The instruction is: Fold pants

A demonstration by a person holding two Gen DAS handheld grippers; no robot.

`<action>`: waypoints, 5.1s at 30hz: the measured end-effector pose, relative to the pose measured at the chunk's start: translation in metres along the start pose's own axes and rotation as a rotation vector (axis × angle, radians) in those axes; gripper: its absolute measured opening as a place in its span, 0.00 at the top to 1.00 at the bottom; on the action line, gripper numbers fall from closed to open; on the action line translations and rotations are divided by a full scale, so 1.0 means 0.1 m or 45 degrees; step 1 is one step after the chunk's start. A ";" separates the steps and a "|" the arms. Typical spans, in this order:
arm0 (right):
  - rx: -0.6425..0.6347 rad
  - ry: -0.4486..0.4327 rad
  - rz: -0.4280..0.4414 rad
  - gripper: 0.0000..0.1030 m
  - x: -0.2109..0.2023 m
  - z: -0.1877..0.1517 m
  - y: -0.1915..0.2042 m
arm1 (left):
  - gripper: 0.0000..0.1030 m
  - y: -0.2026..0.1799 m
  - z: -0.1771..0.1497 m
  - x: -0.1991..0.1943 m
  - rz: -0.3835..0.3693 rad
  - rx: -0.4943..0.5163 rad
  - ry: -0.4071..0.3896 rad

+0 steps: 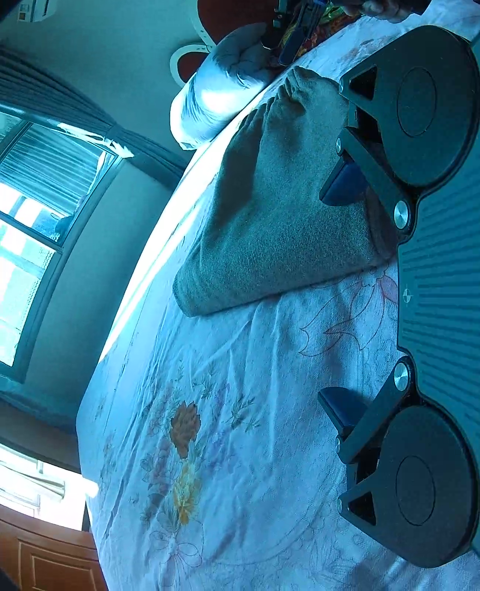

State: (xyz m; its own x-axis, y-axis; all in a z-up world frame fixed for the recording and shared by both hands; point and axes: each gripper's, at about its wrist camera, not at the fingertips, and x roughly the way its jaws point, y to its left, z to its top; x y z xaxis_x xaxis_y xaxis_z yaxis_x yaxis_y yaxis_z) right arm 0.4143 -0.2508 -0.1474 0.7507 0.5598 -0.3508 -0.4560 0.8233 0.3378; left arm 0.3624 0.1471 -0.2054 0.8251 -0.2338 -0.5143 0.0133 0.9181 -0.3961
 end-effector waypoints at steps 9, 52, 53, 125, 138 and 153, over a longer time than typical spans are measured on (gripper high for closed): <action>0.117 0.013 -0.158 0.13 -0.29 -0.06 -0.16 | 0.00 0.07 -0.02 -0.15 0.067 -0.040 -0.016; -0.332 -0.104 -0.243 0.06 -3.70 -0.37 2.19 | 0.00 -2.17 -0.97 -3.99 0.100 0.320 -0.370; -0.339 -0.121 -0.245 0.06 -3.75 -0.34 2.23 | 0.00 -2.21 -0.94 -4.03 0.097 0.332 -0.387; -0.308 -0.128 -0.286 0.06 -3.69 -0.35 2.27 | 0.00 -2.49 -0.92 -4.01 0.029 0.441 -0.408; -0.313 -0.125 -0.289 0.06 -3.69 -0.35 2.27 | 0.00 -2.52 -0.93 -3.99 0.028 0.441 -0.402; -0.332 -0.120 -0.299 0.06 -3.68 -0.36 2.25 | 0.00 -2.55 -0.96 -3.97 0.029 0.462 -0.387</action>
State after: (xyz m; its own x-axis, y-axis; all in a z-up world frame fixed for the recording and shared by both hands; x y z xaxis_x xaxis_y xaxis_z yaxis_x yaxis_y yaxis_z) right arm 0.0180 -0.2680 0.0267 0.8847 0.3516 -0.3060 -0.3635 0.9314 0.0192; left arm -0.0233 -0.0248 0.0269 0.9546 -0.1579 -0.2525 0.1453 0.9870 -0.0680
